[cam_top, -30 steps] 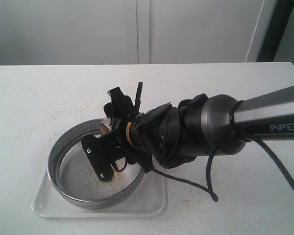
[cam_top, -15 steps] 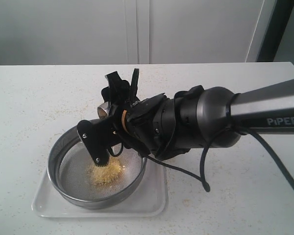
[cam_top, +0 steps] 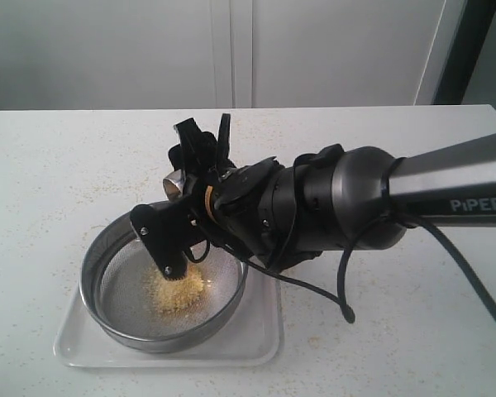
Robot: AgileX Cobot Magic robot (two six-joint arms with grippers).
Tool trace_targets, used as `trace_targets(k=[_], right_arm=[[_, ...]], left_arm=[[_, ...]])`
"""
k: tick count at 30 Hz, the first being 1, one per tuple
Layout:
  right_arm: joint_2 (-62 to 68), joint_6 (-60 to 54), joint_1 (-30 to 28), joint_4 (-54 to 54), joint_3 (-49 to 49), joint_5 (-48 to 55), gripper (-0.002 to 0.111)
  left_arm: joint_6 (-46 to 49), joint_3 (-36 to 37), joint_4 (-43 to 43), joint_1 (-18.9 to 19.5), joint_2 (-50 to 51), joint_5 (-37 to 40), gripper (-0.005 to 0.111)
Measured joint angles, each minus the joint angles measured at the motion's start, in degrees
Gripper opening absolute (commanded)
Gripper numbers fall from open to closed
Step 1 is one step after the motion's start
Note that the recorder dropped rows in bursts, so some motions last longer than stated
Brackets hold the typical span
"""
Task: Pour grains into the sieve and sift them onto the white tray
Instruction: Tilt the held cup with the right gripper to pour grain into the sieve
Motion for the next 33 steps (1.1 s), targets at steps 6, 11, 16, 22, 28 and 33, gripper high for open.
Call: trace_targets(k=[6, 11, 16, 22, 28, 33], right_arm=[[0.00, -3.23, 1.26, 0.00, 0.00, 3.02, 0.000], [0.45, -8.08, 3.05, 0.00, 0.00, 6.95, 0.000], [0.77, -10.82, 5.26, 0.00, 0.00, 8.18, 0.000], [2.70, -13.44, 6.42, -0.12, -0.09, 13.29, 0.000], [4.55, -15.61, 6.45, -0.12, -0.09, 20.12, 0.000], [4.58, -16.61, 8.85, -0.12, -0.09, 20.47, 0.000]], left_arm=[[0.00, 0.00, 0.00, 0.00, 0.00, 0.00, 0.000], [0.00, 0.00, 0.00, 0.00, 0.00, 0.00, 0.000], [0.00, 0.00, 0.00, 0.00, 0.00, 0.00, 0.000], [0.00, 0.00, 0.00, 0.00, 0.00, 0.00, 0.000], [0.00, 0.00, 0.00, 0.00, 0.00, 0.00, 0.000], [0.00, 0.00, 0.00, 0.00, 0.00, 0.00, 0.000]])
